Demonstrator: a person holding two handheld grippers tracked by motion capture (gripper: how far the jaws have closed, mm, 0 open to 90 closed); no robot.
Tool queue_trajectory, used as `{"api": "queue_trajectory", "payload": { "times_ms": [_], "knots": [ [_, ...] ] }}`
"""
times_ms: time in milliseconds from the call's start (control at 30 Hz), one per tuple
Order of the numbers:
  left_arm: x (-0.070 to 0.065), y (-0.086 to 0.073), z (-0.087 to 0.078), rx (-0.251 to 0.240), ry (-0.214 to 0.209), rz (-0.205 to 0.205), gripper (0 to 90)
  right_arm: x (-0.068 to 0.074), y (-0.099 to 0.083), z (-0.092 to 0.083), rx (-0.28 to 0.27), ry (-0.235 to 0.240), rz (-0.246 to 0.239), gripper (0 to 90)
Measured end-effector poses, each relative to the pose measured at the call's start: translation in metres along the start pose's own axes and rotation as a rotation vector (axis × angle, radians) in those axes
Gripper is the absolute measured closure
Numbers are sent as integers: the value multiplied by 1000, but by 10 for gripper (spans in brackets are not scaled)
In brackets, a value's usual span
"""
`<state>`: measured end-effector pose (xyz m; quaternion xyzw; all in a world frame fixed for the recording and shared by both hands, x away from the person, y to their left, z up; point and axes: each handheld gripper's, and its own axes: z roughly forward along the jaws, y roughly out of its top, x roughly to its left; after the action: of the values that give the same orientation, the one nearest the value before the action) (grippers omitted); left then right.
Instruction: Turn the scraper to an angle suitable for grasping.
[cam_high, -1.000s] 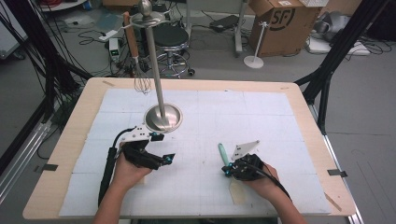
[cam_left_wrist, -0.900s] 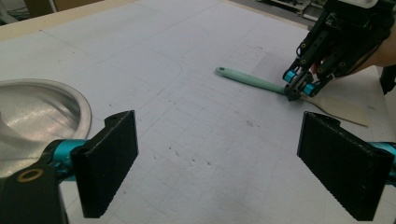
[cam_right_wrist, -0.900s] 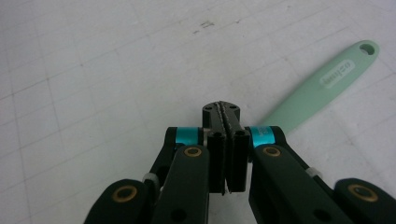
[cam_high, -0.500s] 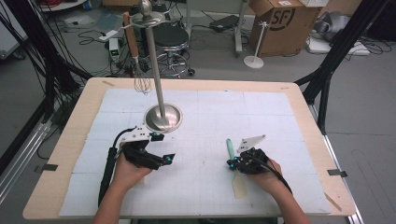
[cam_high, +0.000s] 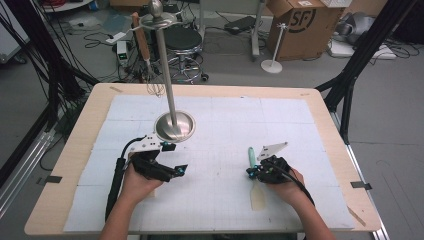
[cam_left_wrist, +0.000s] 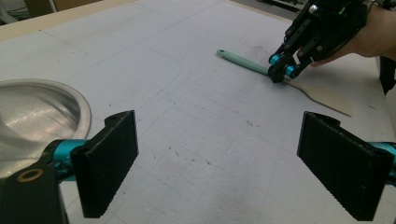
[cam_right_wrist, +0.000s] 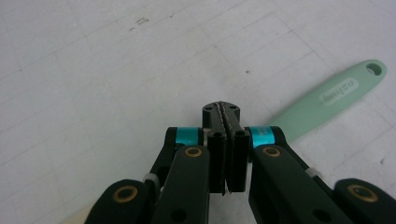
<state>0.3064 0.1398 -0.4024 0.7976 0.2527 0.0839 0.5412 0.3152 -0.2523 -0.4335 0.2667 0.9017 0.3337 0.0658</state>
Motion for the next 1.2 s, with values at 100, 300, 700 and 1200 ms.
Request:
{"api": "queue_trajectory", "payload": {
  "times_ms": [100, 300, 700, 1200],
  "knots": [
    [0, 0, 0, -1, -2, 1, 131, 1, 1, 0, 1, -6, -3, 895],
    [0, 0, 0, -1, -1, -1, 131, -5, 1, -11, -30, -51, 17, 894],
    [0, 1, 1, 2, -3, 3, 131, -32, 0, -5, -8, -162, 81, 895],
    [0, 2, 5, 4, -10, 7, 131, -22, 12, 11, -29, -113, 58, 895]
  ]
}}
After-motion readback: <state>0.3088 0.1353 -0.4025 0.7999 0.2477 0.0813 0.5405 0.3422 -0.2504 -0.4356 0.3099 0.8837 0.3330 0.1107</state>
